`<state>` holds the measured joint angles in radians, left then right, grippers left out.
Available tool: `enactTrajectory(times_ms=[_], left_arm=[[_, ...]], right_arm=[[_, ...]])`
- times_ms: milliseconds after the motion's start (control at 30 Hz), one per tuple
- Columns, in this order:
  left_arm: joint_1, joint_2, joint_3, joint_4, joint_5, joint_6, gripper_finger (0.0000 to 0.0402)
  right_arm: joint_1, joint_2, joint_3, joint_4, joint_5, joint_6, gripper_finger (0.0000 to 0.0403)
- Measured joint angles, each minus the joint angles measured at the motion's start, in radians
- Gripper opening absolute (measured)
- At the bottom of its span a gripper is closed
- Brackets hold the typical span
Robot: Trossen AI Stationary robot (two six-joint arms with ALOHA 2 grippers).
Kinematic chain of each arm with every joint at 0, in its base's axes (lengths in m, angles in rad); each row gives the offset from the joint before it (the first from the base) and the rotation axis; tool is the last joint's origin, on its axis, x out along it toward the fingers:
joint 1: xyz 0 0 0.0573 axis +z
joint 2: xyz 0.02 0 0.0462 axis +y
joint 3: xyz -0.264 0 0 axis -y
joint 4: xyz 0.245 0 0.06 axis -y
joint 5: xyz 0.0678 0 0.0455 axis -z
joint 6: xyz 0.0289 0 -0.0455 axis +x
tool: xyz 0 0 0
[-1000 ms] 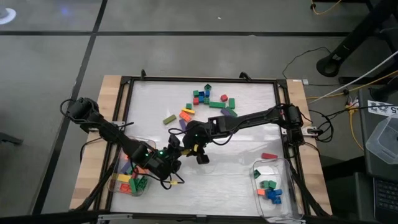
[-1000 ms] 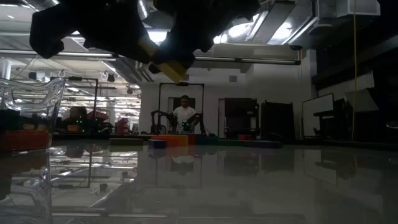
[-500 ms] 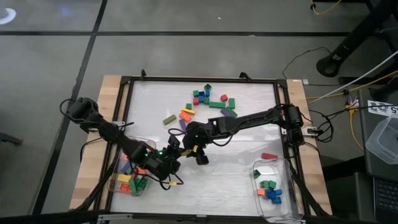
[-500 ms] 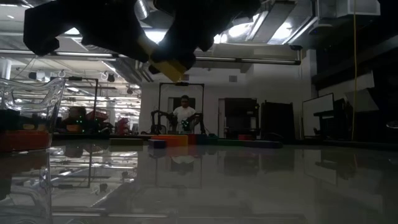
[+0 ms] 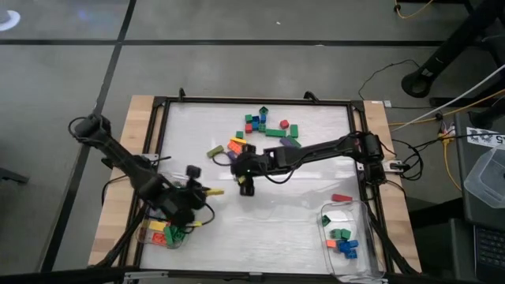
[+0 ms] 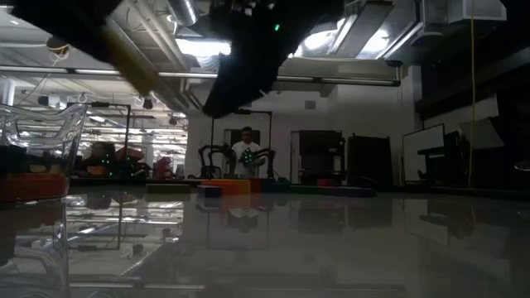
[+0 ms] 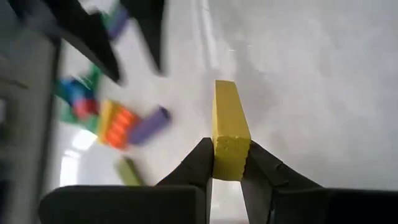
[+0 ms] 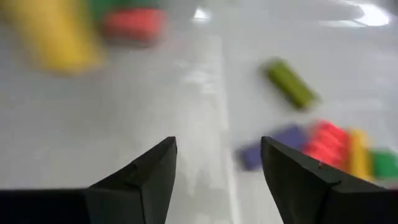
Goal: Sort blocks by size
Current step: Put the large yellow wooden block into the left transparent bin, then put the large violet wooden block into the left transparent bin
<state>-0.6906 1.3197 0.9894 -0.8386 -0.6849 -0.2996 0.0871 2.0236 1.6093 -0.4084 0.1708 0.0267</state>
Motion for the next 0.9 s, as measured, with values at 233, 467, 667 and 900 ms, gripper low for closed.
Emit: enactTrajectory(times_ms=[233, 467, 667, 900], left_arm=[[-0.076, -0.13, 0.0, -0.141, 0.239, -0.342, 0.0039], [-0.127, -0.208, 0.0, -0.264, 0.432, -0.693, 0.0074], [-0.159, -0.198, 0.0, -0.38, 0.44, -0.892, 0.0105], [-0.162, -0.19, 0.0, -0.428, 0.439, -0.886, 0.0147]], right_arm=[[-0.054, 0.074, 0.0, 0.038, 0.058, 0.241, 0.0221], [-0.085, 0.147, 0.0, 0.12, 0.028, 0.385, 0.0221], [-0.088, 0.187, 0.0, 0.123, 0.088, 0.499, 0.0221], [-0.088, 0.188, -0.001, 0.123, 0.162, 0.576, 0.0221]])
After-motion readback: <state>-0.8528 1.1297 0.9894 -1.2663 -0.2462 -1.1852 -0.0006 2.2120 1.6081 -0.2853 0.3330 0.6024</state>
